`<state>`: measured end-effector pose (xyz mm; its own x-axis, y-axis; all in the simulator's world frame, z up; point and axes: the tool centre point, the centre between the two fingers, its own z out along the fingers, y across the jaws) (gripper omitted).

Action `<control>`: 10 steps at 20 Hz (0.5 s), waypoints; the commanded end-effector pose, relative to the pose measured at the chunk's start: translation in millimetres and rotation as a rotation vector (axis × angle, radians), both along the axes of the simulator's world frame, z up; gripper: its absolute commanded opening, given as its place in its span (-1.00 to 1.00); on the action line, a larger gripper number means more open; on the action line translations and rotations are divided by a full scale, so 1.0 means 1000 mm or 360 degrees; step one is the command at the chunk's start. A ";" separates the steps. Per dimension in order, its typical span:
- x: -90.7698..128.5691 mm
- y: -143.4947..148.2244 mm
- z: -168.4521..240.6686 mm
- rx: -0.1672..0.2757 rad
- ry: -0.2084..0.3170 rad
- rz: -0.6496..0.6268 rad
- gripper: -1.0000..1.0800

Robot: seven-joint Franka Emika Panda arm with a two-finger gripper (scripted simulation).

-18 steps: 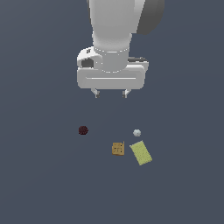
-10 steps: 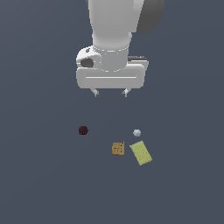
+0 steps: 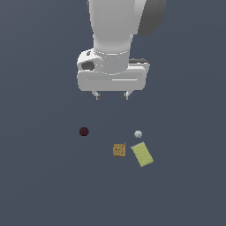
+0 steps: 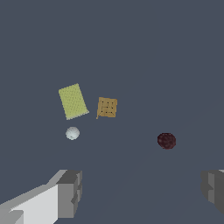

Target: Pick up a designated object from a clutter of objects.

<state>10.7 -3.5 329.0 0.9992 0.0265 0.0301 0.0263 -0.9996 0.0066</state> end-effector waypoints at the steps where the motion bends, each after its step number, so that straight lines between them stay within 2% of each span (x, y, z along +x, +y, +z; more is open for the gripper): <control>1: 0.004 0.001 -0.007 0.0001 0.0003 -0.0005 0.92; 10: 0.028 0.009 -0.060 0.0006 0.0013 -0.0046 0.92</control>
